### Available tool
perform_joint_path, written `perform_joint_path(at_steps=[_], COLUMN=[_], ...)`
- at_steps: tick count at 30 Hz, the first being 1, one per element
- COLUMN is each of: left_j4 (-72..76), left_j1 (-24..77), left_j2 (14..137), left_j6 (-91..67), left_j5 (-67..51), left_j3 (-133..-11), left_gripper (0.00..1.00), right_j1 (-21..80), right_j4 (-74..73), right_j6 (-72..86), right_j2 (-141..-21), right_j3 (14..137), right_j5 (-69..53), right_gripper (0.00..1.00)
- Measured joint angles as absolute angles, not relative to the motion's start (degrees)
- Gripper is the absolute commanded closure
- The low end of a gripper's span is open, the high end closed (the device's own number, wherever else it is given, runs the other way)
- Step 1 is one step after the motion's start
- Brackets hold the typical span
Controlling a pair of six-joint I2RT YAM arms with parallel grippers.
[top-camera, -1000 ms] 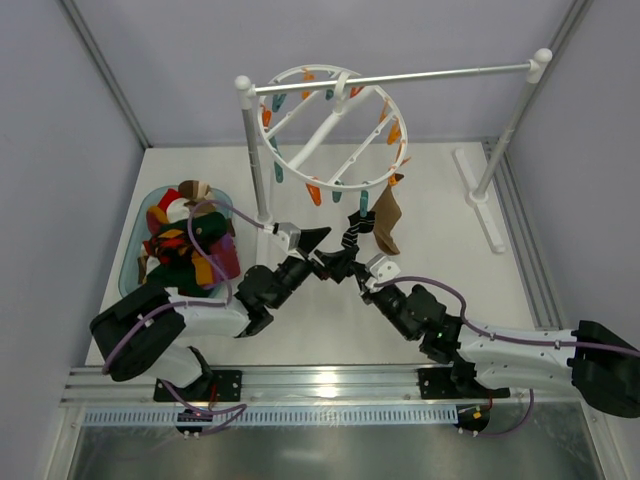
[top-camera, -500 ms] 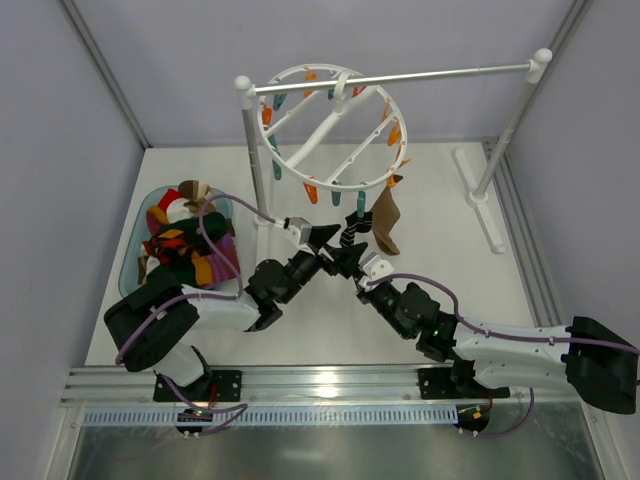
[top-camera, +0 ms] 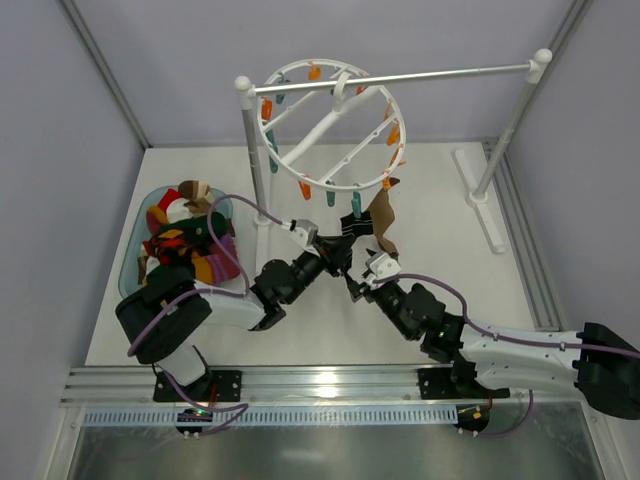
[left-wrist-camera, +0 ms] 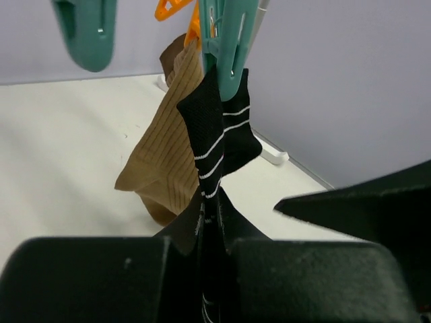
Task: Remove the socks clipped to the hanger
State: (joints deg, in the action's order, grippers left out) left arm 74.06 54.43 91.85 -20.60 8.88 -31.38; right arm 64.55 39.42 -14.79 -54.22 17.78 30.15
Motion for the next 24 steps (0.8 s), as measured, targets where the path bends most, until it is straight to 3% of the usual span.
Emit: perform_joint_path(at_steps=[3, 6, 15, 24], left_j4=[74.5, 74.6, 75.2, 75.2], left_j1=[54.4, 54.4, 54.4, 54.4], left_j2=[91.2, 89.8, 85.8, 84.4], left_j6=[-19.8, -18.8, -18.0, -17.8], left_j5=[9.0, 8.8, 6.0, 5.4], left_j3=[-29.5, -27.0, -24.5, -23.9], left_gripper=[1.00, 1.00, 1.00, 1.00], right_j1=[64.6, 64.6, 62.6, 48.0], right_j4=[38.5, 38.7, 35.1, 30.0], right_j6=[-14.9, -15.7, -17.8, -13.0], right_j2=[-50.9, -46.2, -42.9, -49.0], right_j3=[17.7, 17.6, 23.5, 31.7], right_j5=[31.8, 32.2, 25.1, 10.0], right_gripper=[0.12, 0.08, 0.07, 0.08])
